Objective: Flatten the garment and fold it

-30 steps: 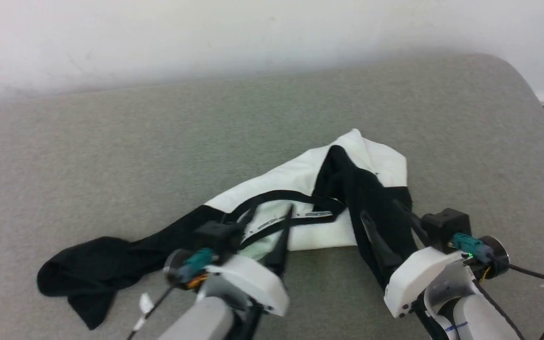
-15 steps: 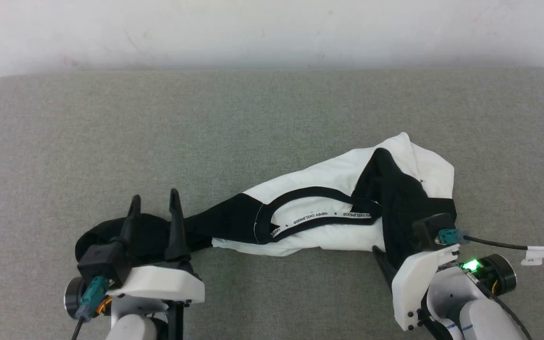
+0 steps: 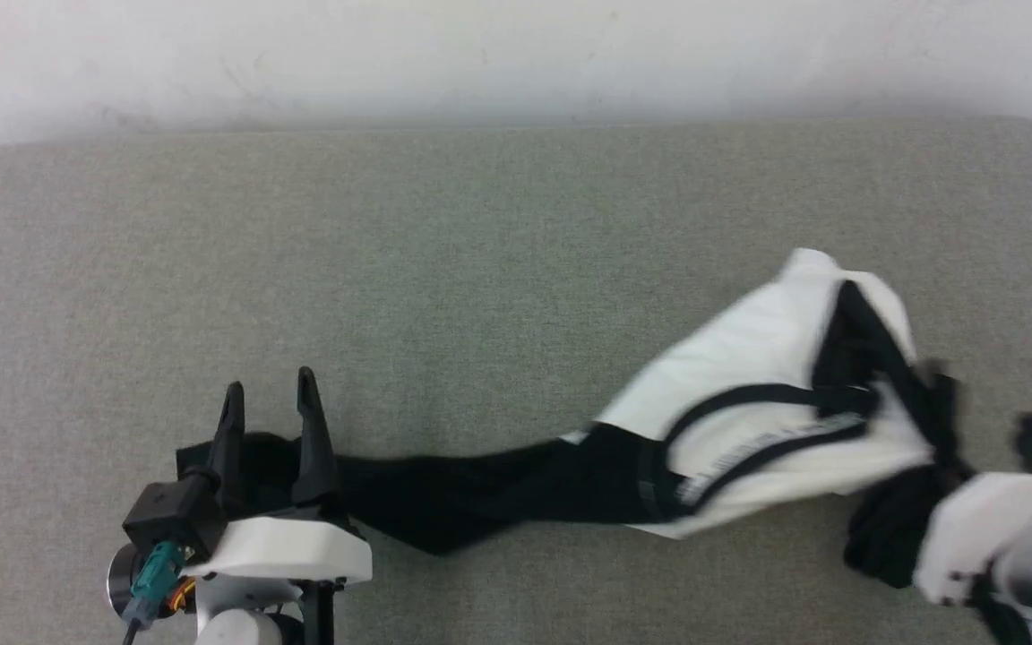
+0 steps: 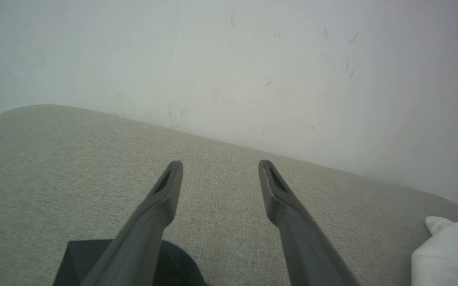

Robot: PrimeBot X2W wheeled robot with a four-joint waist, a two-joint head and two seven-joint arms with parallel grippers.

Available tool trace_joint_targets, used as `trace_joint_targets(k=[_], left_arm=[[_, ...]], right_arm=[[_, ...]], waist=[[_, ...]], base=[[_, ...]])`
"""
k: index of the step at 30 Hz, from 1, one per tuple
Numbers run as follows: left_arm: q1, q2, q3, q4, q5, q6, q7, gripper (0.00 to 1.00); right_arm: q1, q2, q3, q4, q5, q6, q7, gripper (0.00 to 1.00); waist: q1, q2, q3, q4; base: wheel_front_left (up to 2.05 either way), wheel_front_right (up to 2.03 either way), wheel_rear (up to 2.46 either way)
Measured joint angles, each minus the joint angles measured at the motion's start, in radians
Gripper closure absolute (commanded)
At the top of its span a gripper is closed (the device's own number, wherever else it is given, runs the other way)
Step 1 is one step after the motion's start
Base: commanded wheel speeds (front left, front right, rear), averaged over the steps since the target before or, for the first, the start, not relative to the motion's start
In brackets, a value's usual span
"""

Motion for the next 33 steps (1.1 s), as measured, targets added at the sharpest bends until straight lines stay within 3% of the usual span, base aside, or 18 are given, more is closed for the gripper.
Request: trace_joint_targets(k=[4, 5, 6, 7, 11, 14, 17, 20, 26, 31, 32, 33], left_arm=[[0.011, -0.005, 0.01, 0.019, 0.008, -0.025, 0.0, 0.0], [0.013, -0.006, 0.012, 0.024, 0.011, -0.032, 0.0, 0.0], [0.013, -0.006, 0.011, 0.029, 0.013, -0.04, 0.0, 0.0], [0.013, -0.007, 0.009, 0.034, 0.016, -0.049, 0.0, 0.0], [0.013, -0.009, -0.024, 0.056, 0.041, -0.092, 0.0, 0.0], [0.01, 0.002, -0.091, 0.081, 0.049, -0.168, 0.016, 0.0], [0.005, 0.036, -0.189, 0.103, 0.071, -0.26, 0.105, 0.0], [-0.014, 0.076, -0.294, 0.119, 0.087, -0.31, 0.23, 0.0], [-0.063, 0.119, -0.433, 0.139, 0.048, -0.332, 0.44, 0.0], [-0.102, 0.128, -0.438, 0.178, 0.039, -0.312, 0.522, 0.0], [-0.106, 0.127, -0.435, 0.183, 0.04, -0.304, 0.522, 0.35], [-0.11, 0.125, -0.431, 0.186, 0.043, -0.293, 0.519, 0.83]], right_arm=[[0.034, -0.003, -0.12, -0.026, 0.0, 0.0, 0.008, 1.0], [0.038, -0.003, -0.132, -0.03, 0.005, 0.0, 0.009, 0.88], [0.04, -0.003, -0.14, -0.036, 0.015, 0.0, 0.008, 0.29], [0.041, -0.003, -0.143, -0.041, 0.026, 0.0, 0.003, 0.0], [0.045, -0.004, -0.105, -0.069, 0.054, -0.001, -0.08, 0.0], [0.047, -0.004, -0.057, -0.095, 0.057, -0.001, -0.188, 0.0], [0.054, -0.004, -0.013, -0.109, 0.061, -0.001, -0.27, 0.0], [0.056, -0.003, 0.015, -0.109, 0.062, -0.001, -0.312, 0.0], [0.056, -0.004, 0.043, -0.098, 0.064, -0.001, -0.327, 0.0], [0.054, -0.004, 0.06, -0.082, 0.072, -0.001, -0.336, 0.0], [0.054, -0.004, 0.064, -0.079, 0.072, -0.001, -0.337, 0.0], [0.053, -0.004, 0.066, -0.076, 0.073, -0.001, -0.339, 0.0]], waist=[[0.0, 0.0, -0.004, -0.013], [0.0, 0.0, -0.005, -0.016], [-0.0001, 0.0, -0.006, -0.019], [-0.0001, 0.0, -0.006, -0.022], [-0.0001, 0.0, -0.012, -0.028], [0.0, 0.0001, -0.018, -0.03], [-0.0001, 0.0, -0.022, -0.033], [-0.0001, 0.0, -0.024, -0.038], [-0.0001, 0.0, -0.023, -0.049], [-0.0001, 0.0, -0.019, -0.065], [-0.0001, 0.0001, -0.018, -0.069], [-0.0001, 0.0, -0.017, -0.072]], base=[[0.0, 0.0, 0.0], [0.0, 0.0, 0.0], [0.0, 0.0, 0.0], [0.0, 0.0, 0.0], [0.0, 0.0, 0.0], [0.0, 0.0, 0.0], [0.0, 0.0, 0.0], [0.0, 0.0, 0.0], [0.0, 0.0, 0.0], [0.0, 0.0, 0.0], [0.0, 0.0, 0.0], [0.0, 0.0, 0.0]])
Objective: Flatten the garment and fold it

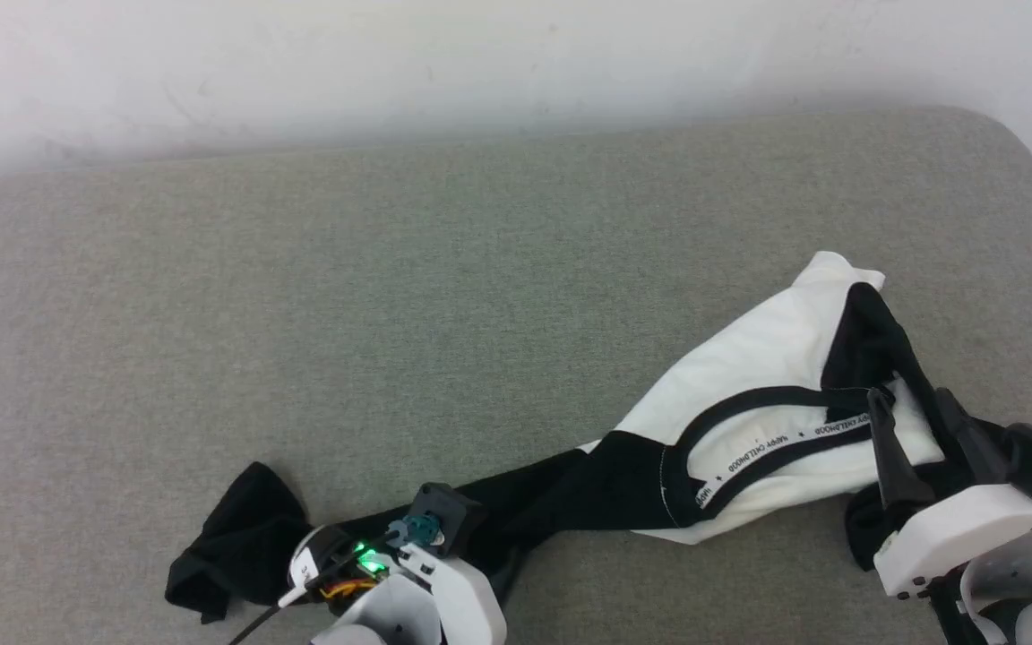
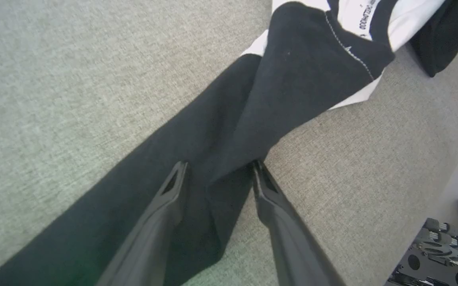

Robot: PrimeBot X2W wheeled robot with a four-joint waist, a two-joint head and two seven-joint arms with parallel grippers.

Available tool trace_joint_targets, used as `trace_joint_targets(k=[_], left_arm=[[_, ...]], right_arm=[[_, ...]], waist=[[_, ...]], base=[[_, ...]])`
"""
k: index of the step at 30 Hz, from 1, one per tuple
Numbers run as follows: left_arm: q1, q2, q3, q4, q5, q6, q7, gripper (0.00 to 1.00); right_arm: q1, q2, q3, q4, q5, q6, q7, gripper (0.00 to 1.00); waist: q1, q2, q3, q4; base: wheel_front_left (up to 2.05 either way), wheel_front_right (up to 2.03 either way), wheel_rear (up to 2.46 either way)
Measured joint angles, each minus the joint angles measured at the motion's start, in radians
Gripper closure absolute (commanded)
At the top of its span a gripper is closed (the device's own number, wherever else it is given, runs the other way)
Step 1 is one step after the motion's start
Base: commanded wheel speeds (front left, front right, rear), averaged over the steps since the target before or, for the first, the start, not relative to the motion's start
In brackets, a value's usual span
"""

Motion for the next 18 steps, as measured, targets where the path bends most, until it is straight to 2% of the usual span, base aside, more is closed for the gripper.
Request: trace_joint_targets(k=[1, 4, 9, 14, 18], left_arm=[[-0.005, 0.0, 0.003, 0.004, 0.007, 0.01, -0.006, 1.0], [-0.02, -0.001, 0.022, 0.014, 0.03, 0.05, -0.057, 1.0], [-0.091, 0.008, 0.12, 0.038, 0.065, 0.153, -0.202, 1.0], [-0.21, 0.065, 0.263, 0.092, 0.07, 0.248, -0.312, 1.0], [-0.231, 0.093, 0.324, 0.111, 0.058, 0.289, -0.323, 1.0]], right_arm=[[0.0, 0.0, 0.002, 0.002, 0.0, 0.0, -0.001, 0.0], [0.0, 0.0, 0.005, 0.007, 0.005, 0.0, -0.006, 0.0], [-0.001, 0.0, 0.006, 0.01, 0.008, 0.0, -0.008, 0.0], [-0.006, 0.0, 0.027, 0.01, 0.007, 0.0, -0.005, 0.0], [-0.01, 0.0, 0.046, 0.011, 0.007, 0.0, -0.004, 0.0]], waist=[[0.0001, 0.0, 0.001, -0.003], [0.0001, 0.0, 0.005, -0.011], [0.0, 0.0, 0.011, -0.011], [0.0001, -0.0001, 0.015, -0.002], [0.0001, -0.0002, 0.017, -0.001]], base=[[0.0, 0.0, 0.0], [0.0, 0.0, 0.0], [0.0, 0.0, 0.0], [0.0, 0.0, 0.0], [0.0, 0.0, 0.0]])
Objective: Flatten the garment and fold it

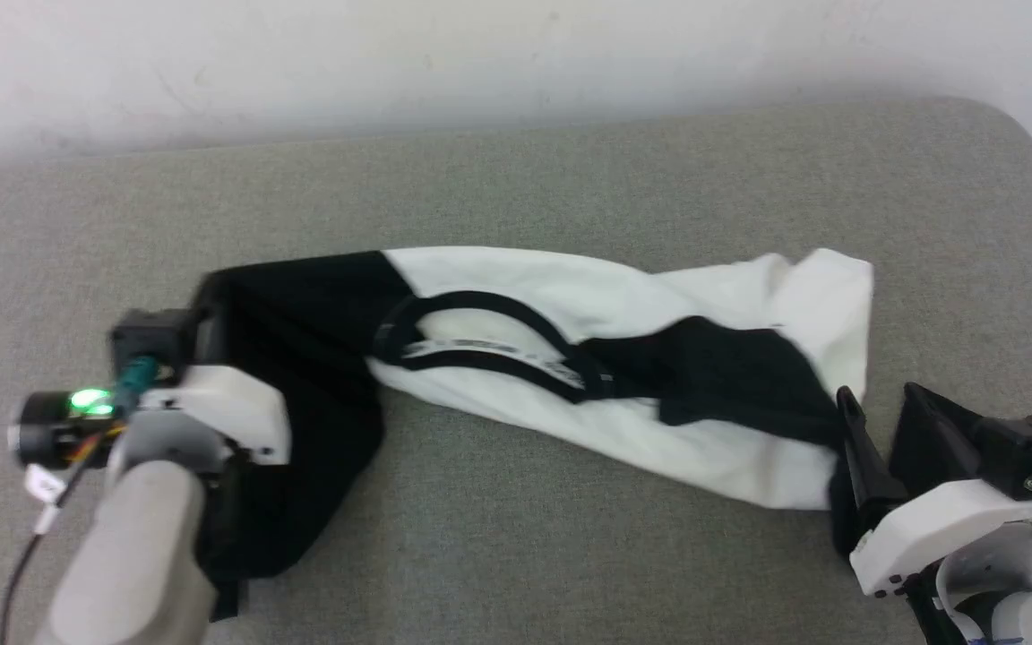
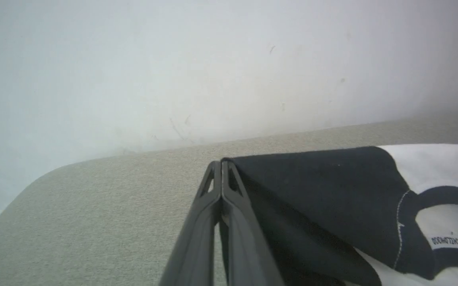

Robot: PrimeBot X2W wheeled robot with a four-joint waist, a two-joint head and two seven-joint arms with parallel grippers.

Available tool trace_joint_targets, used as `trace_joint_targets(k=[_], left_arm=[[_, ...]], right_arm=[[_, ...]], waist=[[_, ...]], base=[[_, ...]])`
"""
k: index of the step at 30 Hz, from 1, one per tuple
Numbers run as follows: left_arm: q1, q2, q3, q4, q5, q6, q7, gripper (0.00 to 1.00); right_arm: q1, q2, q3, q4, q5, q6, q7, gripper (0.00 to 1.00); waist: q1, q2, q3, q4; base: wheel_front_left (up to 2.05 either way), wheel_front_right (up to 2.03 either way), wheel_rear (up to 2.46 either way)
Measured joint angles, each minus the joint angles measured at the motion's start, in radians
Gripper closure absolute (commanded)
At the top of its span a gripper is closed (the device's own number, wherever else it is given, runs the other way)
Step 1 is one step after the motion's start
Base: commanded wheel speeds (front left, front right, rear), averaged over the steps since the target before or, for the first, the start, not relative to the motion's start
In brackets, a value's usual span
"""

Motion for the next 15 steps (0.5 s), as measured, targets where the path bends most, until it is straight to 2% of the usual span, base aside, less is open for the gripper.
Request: trace_joint_targets(k=[2, 5, 7, 11, 15], left_arm=[[0.0, 0.021, 0.03, 0.01, -0.006, 0.018, -0.001, 1.0], [0.009, 0.035, 0.052, 0.026, -0.036, 0.02, 0.011, 1.0], [0.03, 0.031, 0.058, 0.027, -0.058, 0.019, 0.013, 0.02], [0.089, -0.005, 0.061, 0.029, -0.105, 0.005, -0.014, 0.0], [0.15, -0.06, 0.088, 0.012, -0.16, -0.002, -0.101, 0.0]], right_arm=[[-0.002, 0.0, 0.008, 0.001, 0.0, 0.0, 0.001, 0.0], [-0.004, -0.001, 0.032, 0.005, -0.009, 0.0, 0.008, 0.0], [-0.004, -0.001, 0.058, 0.004, -0.018, 0.0, 0.011, 0.0], [-0.004, -0.038, 0.145, 0.002, -0.025, 0.0, 0.028, 0.0], [-0.016, -0.099, 0.245, 0.002, -0.029, 0.0, 0.058, 0.0]], waist=[[0.0, 0.0, 0.002, 0.001], [0.0, 0.0, 0.003, 0.003], [0.0, 0.0, 0.004, 0.006], [0.0, 0.0, 0.004, 0.019], [-0.0001, 0.0, 0.003, 0.034]], base=[[0.0, 0.0, 0.0], [0.0, 0.0, 0.0], [0.0, 0.0, 0.0], [0.0, 0.0, 0.0], [0.0, 0.0, 0.0]])
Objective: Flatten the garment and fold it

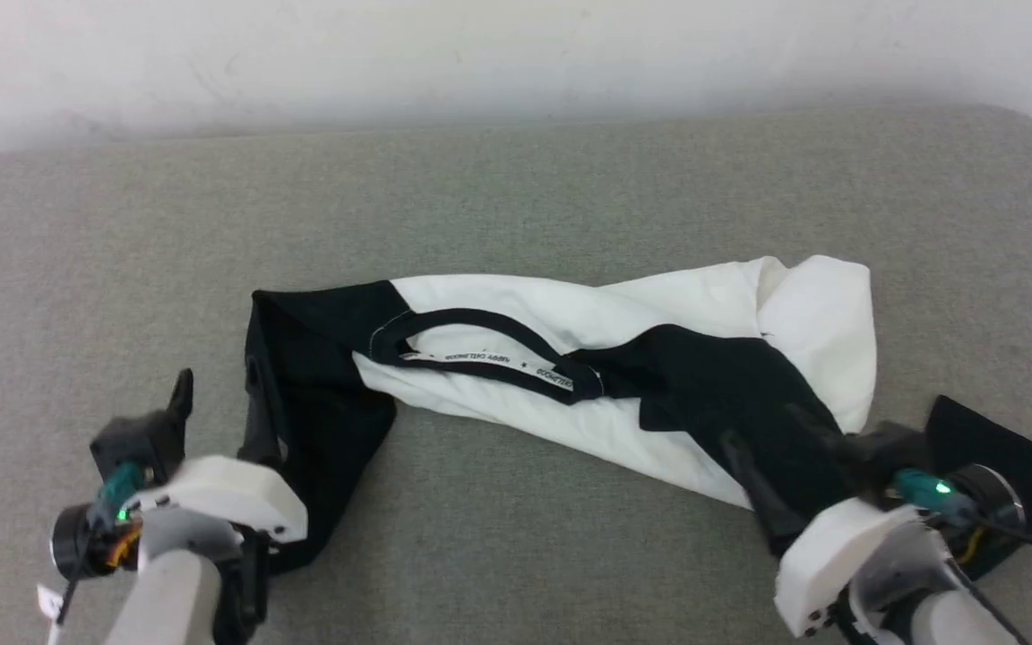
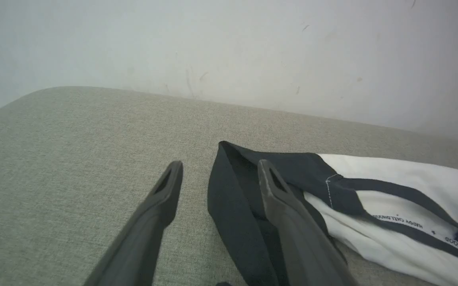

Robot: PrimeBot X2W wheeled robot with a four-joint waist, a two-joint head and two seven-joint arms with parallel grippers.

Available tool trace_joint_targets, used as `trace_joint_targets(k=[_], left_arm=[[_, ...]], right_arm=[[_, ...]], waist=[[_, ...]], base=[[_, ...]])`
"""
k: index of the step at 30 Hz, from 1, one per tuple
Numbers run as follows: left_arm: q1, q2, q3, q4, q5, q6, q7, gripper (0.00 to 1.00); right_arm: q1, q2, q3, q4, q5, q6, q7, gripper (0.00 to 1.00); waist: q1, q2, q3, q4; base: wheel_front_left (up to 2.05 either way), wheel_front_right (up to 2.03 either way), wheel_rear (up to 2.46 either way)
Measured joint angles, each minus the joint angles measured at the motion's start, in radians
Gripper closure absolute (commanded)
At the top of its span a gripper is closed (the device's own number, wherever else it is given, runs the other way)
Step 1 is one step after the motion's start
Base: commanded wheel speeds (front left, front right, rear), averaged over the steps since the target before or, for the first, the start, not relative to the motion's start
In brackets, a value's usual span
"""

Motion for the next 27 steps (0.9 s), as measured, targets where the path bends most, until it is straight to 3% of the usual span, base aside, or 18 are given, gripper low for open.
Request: trace_joint_targets(k=[5, 9, 10, 11, 12, 17, 21, 23, 27], left_arm=[[0.055, -0.052, 0.026, -0.072, -0.007, 0.004, -0.083, 0.0], [0.09, -0.096, 0.032, -0.135, 0.018, 0.013, -0.093, 0.0], [0.096, -0.107, 0.036, -0.151, 0.026, 0.013, -0.094, 0.0], [0.1, -0.115, 0.04, -0.164, 0.034, 0.012, -0.094, 0.0], [0.103, -0.122, 0.043, -0.174, 0.044, 0.012, -0.094, 0.0], [0.107, -0.143, 0.062, -0.187, 0.069, -0.001, -0.094, 0.0], [0.116, -0.158, 0.079, -0.184, 0.076, -0.011, -0.094, 0.0], [0.129, -0.161, 0.09, -0.18, 0.082, -0.014, -0.095, 0.0], [0.145, -0.162, 0.108, -0.172, 0.089, -0.02, -0.095, 0.0]], right_arm=[[-0.055, -0.048, 0.107, 0.02, -0.007, 0.0, 0.048, 0.0], [-0.101, -0.062, 0.129, 0.068, -0.062, 0.0, 0.12, 0.0], [-0.107, -0.063, 0.128, 0.082, -0.074, 0.0, 0.138, 0.24], [-0.113, -0.061, 0.124, 0.094, -0.083, 0.0, 0.153, 0.73], [-0.119, -0.057, 0.117, 0.103, -0.088, 0.0, 0.163, 1.0], [-0.144, -0.026, 0.079, 0.088, -0.087, 0.0, 0.151, 1.0], [-0.136, -0.009, 0.09, 0.011, 0.07, 0.0, 0.147, 1.0], [-0.12, -0.049, 0.144, -0.059, 0.184, 0.0, 0.181, 1.0], [-0.05, -0.224, 0.215, -0.207, 0.408, 0.0, 0.273, 1.0]], waist=[[0.0, 0.0, 0.006, 0.024], [0.0, 0.0, 0.015, 0.047], [0.0, 0.0, 0.017, 0.053], [0.0, 0.0, 0.019, 0.058], [0.0, 0.0, 0.021, 0.064], [0.0001, 0.0, 0.029, 0.086], [0.0, 0.0, 0.019, 0.086], [0.0, 0.0, 0.012, 0.081], [0.0, 0.0, 0.002, 0.059]], base=[[0.0, 0.0, 0.0], [0.0, 0.0, 0.0], [0.0, 0.0, 0.0], [0.0, 0.0, 0.0], [0.0, 0.0, 0.0], [0.0, 0.0, 0.0], [0.0, 0.0, 0.0], [0.0, 0.0, 0.0], [0.0, 0.0, 0.0]])
